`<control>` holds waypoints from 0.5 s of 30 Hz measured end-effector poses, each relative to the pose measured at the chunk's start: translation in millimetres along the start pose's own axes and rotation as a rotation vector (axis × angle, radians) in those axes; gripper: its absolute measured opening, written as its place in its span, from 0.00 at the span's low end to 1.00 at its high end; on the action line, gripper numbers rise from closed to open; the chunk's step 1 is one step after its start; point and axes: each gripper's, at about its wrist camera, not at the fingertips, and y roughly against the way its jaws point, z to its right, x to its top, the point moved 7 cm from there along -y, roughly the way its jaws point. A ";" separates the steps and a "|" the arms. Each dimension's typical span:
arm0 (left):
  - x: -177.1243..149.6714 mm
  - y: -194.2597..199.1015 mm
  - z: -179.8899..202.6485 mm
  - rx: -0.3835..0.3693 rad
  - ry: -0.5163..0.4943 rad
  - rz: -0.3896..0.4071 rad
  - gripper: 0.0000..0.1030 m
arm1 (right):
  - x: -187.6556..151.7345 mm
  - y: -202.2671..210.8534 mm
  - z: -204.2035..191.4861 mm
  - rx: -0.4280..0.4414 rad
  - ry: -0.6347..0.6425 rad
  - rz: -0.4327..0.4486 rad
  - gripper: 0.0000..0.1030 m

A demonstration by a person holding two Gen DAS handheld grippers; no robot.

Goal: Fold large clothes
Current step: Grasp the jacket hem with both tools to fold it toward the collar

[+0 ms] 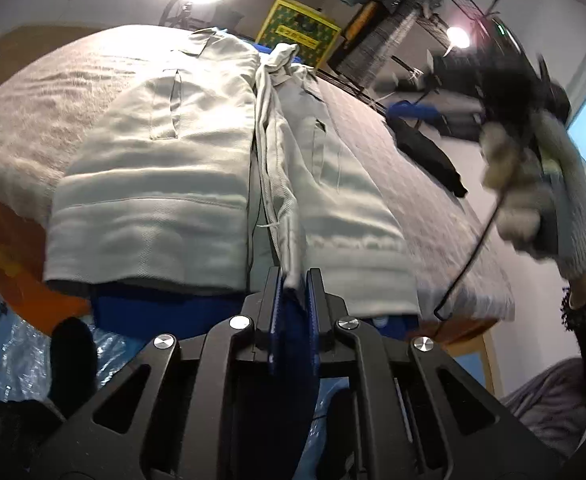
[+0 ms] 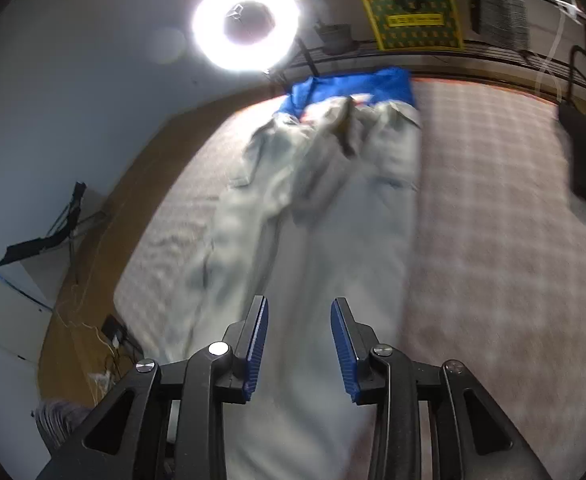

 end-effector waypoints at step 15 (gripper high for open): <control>49.9 34.0 -143.4 0.042 0.219 -0.077 0.56 | -130.1 0.2 35.9 0.173 -0.246 -0.100 0.65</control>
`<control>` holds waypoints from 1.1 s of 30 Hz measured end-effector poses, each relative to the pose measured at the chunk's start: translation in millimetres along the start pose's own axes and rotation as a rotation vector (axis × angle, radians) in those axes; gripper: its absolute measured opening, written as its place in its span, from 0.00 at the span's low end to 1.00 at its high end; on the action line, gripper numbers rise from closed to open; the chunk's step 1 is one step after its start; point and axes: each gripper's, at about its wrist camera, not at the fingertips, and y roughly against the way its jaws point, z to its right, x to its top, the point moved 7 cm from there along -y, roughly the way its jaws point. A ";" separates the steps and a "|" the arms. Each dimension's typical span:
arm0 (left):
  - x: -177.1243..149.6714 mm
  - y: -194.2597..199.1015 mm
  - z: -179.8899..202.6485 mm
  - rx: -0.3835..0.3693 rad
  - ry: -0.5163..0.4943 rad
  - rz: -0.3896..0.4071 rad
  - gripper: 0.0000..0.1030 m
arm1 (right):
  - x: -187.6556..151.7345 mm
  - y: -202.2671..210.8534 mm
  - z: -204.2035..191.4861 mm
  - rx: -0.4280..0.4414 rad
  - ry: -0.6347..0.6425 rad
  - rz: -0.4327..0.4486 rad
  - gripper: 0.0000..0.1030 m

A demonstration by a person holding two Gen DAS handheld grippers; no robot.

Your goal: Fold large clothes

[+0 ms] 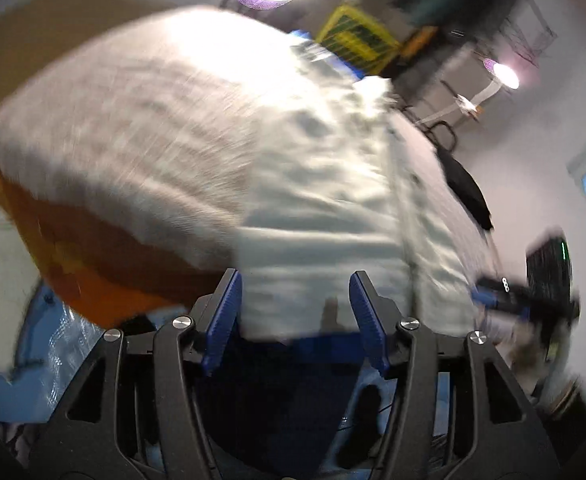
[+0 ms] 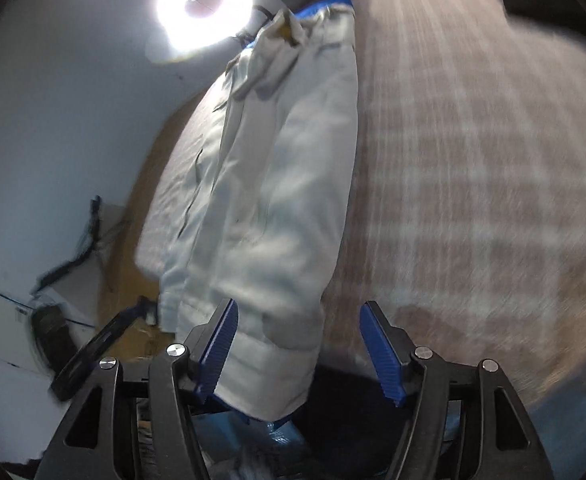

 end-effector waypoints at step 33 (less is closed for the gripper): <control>150.9 -15.5 90.2 0.027 -0.262 0.025 0.26 | 21.3 0.6 -105.5 -0.161 0.287 0.175 0.31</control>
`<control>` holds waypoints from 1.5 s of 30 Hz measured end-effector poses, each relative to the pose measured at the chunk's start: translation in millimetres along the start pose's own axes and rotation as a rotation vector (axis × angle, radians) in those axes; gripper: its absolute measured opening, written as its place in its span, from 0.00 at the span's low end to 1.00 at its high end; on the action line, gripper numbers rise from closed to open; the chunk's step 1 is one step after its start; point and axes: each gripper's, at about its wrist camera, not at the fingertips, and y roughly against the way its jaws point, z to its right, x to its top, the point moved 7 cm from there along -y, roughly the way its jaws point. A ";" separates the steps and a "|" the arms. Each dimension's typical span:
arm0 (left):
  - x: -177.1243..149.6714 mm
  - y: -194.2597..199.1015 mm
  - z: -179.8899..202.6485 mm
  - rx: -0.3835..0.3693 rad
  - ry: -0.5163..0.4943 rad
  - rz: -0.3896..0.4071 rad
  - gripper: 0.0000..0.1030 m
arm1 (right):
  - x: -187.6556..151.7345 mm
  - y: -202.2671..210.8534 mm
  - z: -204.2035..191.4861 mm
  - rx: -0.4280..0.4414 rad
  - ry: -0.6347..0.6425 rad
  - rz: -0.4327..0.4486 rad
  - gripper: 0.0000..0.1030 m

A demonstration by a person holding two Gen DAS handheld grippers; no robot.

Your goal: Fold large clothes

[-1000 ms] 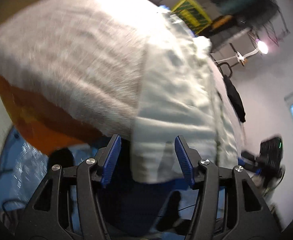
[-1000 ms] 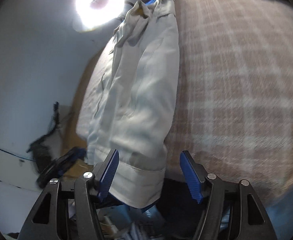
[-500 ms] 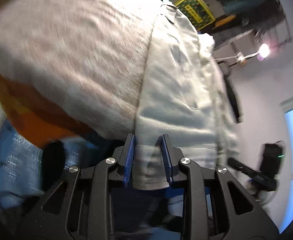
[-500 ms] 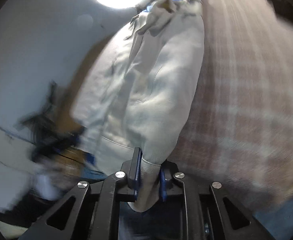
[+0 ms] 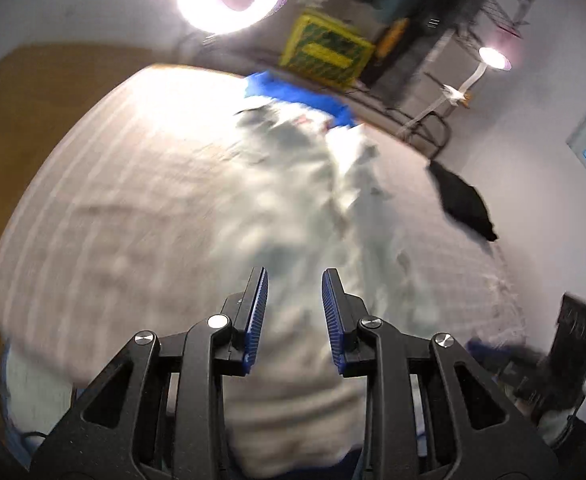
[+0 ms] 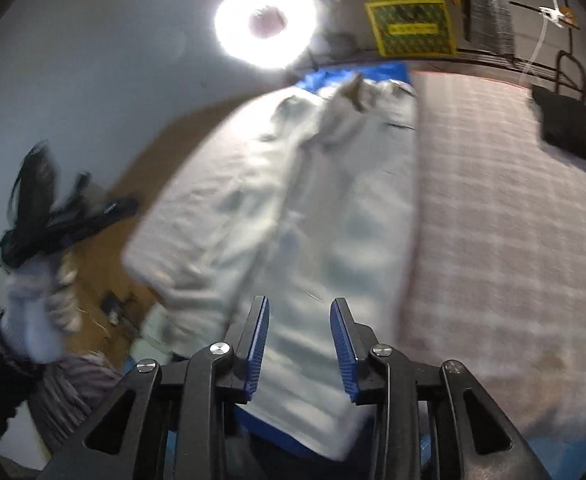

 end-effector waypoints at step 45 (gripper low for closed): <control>131.7 -263.5 95.8 0.021 -0.352 -0.086 0.08 | -3.7 -66.8 18.2 0.012 -0.043 -0.083 0.28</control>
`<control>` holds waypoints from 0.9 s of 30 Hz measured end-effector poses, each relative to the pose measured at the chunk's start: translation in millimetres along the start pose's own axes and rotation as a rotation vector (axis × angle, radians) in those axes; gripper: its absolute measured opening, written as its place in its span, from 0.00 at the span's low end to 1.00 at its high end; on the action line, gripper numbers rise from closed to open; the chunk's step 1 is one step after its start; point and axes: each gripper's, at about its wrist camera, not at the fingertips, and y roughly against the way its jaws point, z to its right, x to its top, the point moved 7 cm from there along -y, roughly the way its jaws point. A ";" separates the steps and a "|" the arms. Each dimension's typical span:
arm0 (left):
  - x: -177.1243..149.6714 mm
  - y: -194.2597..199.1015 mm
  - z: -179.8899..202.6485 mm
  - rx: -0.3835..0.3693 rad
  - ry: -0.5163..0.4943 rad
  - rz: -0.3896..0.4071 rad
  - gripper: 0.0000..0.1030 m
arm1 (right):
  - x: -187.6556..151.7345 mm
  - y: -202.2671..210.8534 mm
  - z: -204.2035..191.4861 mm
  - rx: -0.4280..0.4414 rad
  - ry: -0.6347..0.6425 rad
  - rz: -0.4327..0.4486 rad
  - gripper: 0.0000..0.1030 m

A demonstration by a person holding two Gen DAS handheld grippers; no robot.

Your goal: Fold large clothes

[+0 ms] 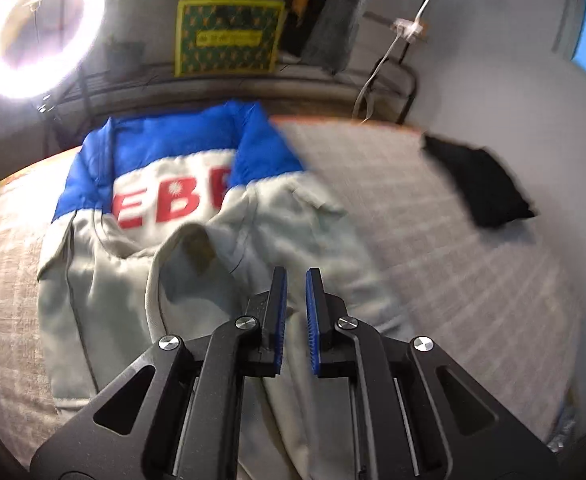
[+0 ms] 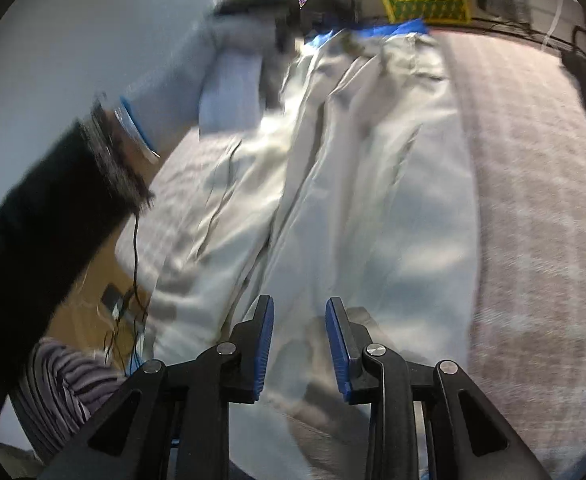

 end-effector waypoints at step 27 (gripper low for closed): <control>-210.0 251.8 -83.2 -0.081 0.412 0.015 0.55 | -22.6 54.4 62.7 -0.004 -0.090 0.049 0.62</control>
